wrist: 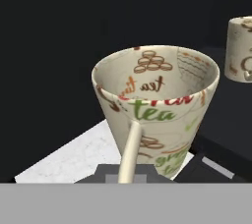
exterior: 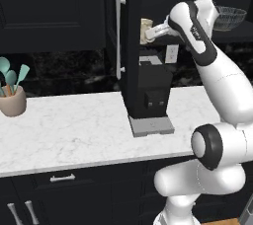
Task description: Gather all objects into one cabinet and sort the glasses and bowls to opposite sides.
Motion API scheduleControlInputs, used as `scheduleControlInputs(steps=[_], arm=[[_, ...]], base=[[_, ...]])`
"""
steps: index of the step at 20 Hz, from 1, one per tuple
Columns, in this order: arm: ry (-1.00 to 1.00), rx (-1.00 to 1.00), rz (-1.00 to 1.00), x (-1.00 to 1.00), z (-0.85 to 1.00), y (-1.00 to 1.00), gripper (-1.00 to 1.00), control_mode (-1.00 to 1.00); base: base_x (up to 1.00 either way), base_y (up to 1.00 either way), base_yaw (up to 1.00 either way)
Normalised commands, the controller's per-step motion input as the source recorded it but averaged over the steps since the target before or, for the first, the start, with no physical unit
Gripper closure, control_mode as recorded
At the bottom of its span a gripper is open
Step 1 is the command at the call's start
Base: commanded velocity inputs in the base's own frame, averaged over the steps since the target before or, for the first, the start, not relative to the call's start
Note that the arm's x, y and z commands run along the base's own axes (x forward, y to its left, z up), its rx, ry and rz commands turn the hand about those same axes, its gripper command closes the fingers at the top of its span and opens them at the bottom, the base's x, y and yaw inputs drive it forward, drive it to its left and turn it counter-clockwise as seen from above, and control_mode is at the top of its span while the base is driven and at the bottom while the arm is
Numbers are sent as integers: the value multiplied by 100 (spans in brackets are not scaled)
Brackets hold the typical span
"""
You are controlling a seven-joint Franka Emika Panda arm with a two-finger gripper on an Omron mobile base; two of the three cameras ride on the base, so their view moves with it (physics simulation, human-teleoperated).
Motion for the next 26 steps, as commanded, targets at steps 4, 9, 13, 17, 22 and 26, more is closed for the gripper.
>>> scheduleControlInputs(steps=[4, 9, 13, 17, 22, 26], arm=[[5, 0, 0, 56, -8, 0, 100, -100], [0, 0, 0, 58, -10, 0, 100, -100], [0, 0, 0, 53, -17, 0, 100, -100], [0, 0, 0, 53, -12, 0, 100, -100], [0, 0, 0, 21, -13, 0, 100, -100], [0, -1, 0, 0, -18, 0, 100, -100]], base=[[0, 0, 0], [0, 0, 0], [0, 0, 0], [0, 0, 0], [0, 0, 0], [0, 0, 0]])
